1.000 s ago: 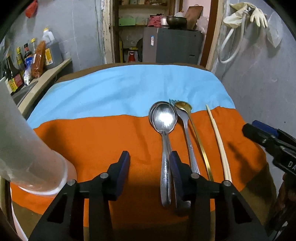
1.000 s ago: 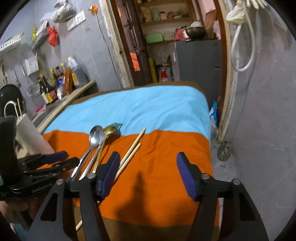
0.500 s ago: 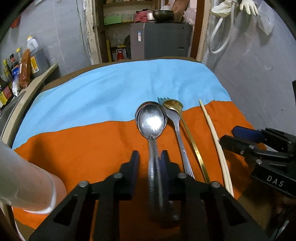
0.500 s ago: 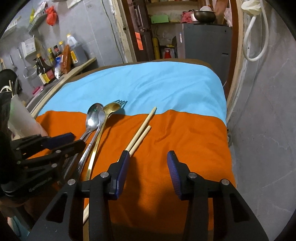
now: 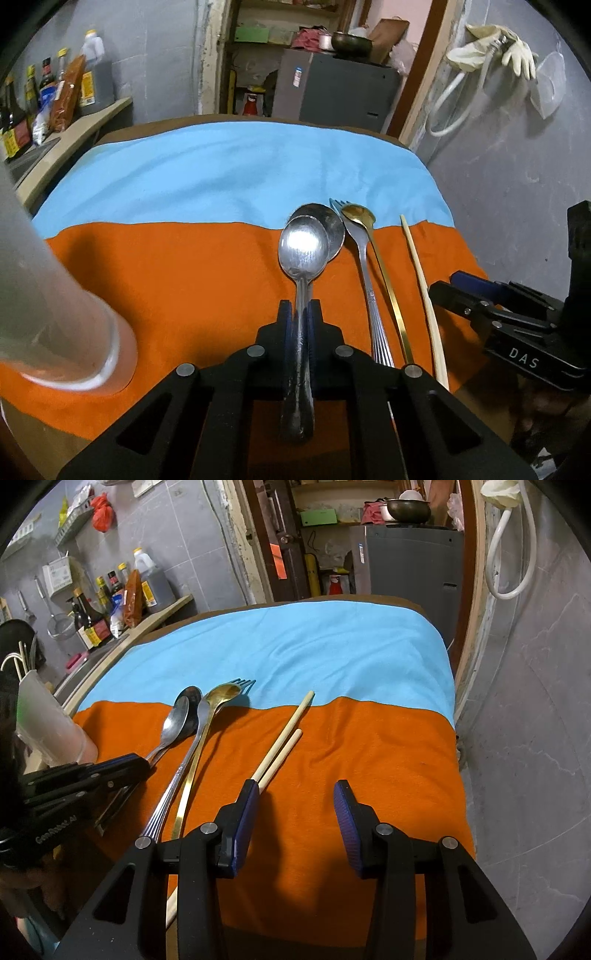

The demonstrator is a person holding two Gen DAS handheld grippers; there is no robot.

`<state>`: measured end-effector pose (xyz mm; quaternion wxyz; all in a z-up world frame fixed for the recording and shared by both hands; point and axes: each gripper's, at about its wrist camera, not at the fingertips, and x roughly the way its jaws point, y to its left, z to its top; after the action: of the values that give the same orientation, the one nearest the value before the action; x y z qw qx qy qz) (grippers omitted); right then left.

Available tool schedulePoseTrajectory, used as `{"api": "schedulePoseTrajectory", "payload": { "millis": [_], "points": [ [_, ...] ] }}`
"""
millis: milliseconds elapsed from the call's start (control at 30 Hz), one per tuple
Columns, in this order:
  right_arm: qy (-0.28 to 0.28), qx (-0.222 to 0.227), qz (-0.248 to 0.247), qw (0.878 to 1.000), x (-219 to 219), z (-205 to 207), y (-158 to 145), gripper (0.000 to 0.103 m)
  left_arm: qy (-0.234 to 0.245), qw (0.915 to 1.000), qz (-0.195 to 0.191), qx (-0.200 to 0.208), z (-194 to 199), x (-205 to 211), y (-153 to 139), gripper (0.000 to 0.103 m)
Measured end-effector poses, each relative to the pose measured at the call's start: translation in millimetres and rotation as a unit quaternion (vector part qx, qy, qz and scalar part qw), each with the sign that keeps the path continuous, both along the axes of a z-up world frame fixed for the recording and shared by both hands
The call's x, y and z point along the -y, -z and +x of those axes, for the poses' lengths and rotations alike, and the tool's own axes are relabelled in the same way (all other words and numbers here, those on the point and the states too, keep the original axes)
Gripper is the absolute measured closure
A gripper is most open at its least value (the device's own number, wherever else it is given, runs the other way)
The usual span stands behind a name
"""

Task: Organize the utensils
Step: 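Lower the left tool over a silver spoon while the right tool approaches a wooden chopstick, then close the left tool on the spoon handle while the right tool grasps the chopstick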

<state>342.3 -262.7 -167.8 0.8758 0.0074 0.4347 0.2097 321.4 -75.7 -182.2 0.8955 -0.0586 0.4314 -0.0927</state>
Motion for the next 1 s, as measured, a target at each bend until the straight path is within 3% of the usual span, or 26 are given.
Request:
{"api": "schedulePoseTrajectory", "payload": {
  "millis": [300, 567, 633, 700, 733, 1000],
  "points": [
    [-0.003, -0.001, -0.006, 1.000, -9, -2, -2, 0.063, -0.043, 0.9990, 0.008, 0.002, -24, -12, -3, 0.098],
    [-0.006, -0.007, -0.070, 0.997, -31, -5, 0, 0.063, -0.036, 0.9988, 0.029, -0.014, -24, -7, 0, 0.097],
    [-0.011, -0.008, -0.087, 0.996, -34, -8, 0, 0.068, -0.035, 0.9989, 0.025, -0.017, -25, -8, 0, 0.097],
    [-0.021, -0.013, -0.085, 0.996, -35, -13, -2, 0.087, -0.037, 0.9990, 0.015, -0.021, -28, -12, 0, 0.098],
    [-0.025, -0.015, -0.085, 0.996, -34, -16, -3, 0.091, -0.039, 0.9989, 0.008, -0.023, -31, -14, 0, 0.098],
    [-0.033, -0.049, -0.024, 0.998, -2, -36, -5, 0.093, -0.038, 0.9986, 0.007, -0.037, -66, -13, -5, 0.097]
  ]
}}
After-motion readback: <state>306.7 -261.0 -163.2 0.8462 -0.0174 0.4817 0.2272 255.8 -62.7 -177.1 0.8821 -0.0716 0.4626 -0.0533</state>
